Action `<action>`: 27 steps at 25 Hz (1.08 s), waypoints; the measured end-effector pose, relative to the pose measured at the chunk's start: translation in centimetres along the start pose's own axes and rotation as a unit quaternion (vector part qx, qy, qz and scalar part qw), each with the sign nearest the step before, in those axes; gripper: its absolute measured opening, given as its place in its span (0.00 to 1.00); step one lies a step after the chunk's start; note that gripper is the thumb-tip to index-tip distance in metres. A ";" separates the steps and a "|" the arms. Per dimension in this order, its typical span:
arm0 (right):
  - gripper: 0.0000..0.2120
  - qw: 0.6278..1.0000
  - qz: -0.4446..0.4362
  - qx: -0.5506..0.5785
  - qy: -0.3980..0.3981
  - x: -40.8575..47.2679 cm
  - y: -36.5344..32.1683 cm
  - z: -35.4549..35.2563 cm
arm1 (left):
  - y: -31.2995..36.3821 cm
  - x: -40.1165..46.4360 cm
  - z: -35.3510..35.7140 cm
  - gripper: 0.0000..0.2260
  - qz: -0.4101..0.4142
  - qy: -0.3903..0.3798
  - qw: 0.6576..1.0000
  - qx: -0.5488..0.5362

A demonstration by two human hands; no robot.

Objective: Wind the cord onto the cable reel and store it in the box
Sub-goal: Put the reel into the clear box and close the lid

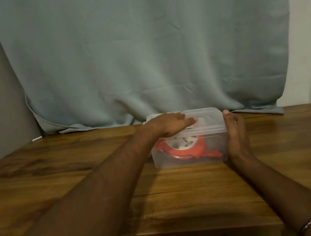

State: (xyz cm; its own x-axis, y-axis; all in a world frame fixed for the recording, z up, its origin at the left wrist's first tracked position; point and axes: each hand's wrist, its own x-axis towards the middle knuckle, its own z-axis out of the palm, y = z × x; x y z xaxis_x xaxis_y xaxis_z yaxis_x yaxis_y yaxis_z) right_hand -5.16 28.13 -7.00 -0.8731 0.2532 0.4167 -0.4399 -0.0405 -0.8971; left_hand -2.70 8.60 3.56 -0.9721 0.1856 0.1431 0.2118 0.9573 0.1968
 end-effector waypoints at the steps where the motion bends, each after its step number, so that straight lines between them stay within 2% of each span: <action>1: 0.40 0.999 0.026 0.038 -0.010 0.1 0.3 0.1 | 0.2 0.2 0.3 0.34 -0.003 -0.029 1.000 0.001; 6: 0.42 0.976 0.137 0.156 -0.065 0.7 0.8 -0.7 | 0.2 -0.2 0.3 0.33 -0.006 -0.031 0.999 -0.015; 10: 0.42 0.970 0.119 0.214 0.002 0.6 0.0 -0.7 | 0.4 -0.3 0.4 0.32 -0.008 -0.036 0.999 -0.014; 12: 0.36 0.967 0.098 0.233 0.023 0.7 0.0 -0.7 | 0.3 -0.3 0.3 0.32 -0.015 -0.038 0.999 -0.010; 15: 0.23 0.968 0.105 0.229 -0.016 0.6 -0.1 -0.4 | 0.3 -0.2 0.4 0.32 -0.010 -0.037 0.999 -0.001; 18: 0.26 0.968 0.130 0.215 -0.018 1.1 0.2 -0.2 | 0.2 -0.1 0.3 0.32 -0.002 -0.034 0.999 0.001; 20: 0.28 0.974 0.115 0.197 -0.007 1.4 0.1 -0.2 | 0.2 -0.1 0.3 0.32 -0.004 -0.033 0.999 0.004; 24: 0.19 0.991 0.045 0.127 0.011 1.4 -0.4 -0.2 | 0.1 0.1 0.5 0.32 -0.021 -0.027 0.999 0.021; 26: 0.20 0.996 0.016 0.086 -0.005 0.9 -0.4 -0.2 | 0.1 -0.3 0.5 0.29 -0.009 0.054 0.998 0.017; 27: 0.25 0.998 0.003 0.056 -0.023 0.6 -0.5 -0.3 | 0.2 -0.7 0.7 0.25 0.012 0.146 0.989 0.000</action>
State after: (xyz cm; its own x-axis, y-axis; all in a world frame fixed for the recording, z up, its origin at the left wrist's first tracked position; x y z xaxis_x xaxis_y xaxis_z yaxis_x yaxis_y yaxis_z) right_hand -5.41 28.56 -6.39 -0.8830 0.2079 0.4209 -0.4540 -0.1500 -0.8783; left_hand -2.01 8.81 2.78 -0.8964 0.1365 0.4217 0.2345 0.9534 0.1900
